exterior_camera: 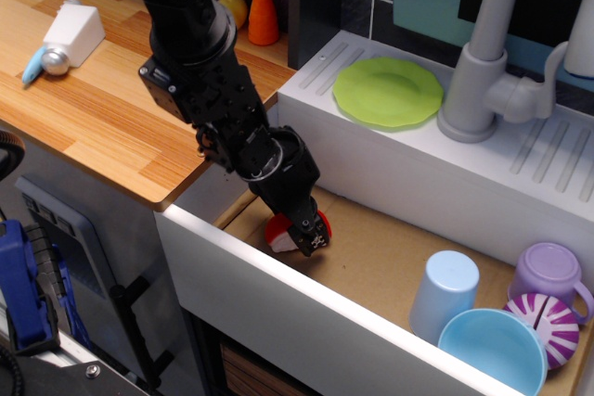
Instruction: Put sushi on plate
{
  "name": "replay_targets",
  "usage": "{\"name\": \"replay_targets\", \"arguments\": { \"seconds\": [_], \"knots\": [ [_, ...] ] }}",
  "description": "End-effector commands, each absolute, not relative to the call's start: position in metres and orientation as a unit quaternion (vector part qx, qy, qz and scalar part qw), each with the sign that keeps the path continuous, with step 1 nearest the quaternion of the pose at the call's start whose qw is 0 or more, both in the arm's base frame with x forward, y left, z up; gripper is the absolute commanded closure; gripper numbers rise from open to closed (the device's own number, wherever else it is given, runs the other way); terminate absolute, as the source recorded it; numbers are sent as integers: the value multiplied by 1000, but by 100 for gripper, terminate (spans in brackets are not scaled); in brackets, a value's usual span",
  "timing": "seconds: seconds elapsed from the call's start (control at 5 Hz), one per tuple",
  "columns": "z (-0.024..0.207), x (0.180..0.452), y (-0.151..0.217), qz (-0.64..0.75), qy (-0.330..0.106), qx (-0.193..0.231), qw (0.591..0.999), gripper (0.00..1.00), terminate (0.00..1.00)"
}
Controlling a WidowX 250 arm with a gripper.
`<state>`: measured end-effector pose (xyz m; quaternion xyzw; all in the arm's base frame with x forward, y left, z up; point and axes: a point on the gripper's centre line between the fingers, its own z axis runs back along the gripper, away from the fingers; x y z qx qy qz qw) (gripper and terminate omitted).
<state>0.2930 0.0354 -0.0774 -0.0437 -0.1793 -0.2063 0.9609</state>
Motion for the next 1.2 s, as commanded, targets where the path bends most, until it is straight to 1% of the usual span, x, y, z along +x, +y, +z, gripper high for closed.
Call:
{"name": "replay_targets", "arguments": {
  "seconds": [0.0,0.2,0.4,0.6,0.8,1.0],
  "knots": [
    [-76,300,38,-195,-202,-33,959,100,0],
    [-70,301,37,-197,-188,-25,962,100,0],
    [-58,303,36,-186,-155,-24,970,100,0],
    [-18,311,33,-170,-112,-6,979,100,0],
    [23,315,23,-136,-93,22,986,100,0],
    [54,315,15,-119,-91,56,987,100,0]
  ]
}}
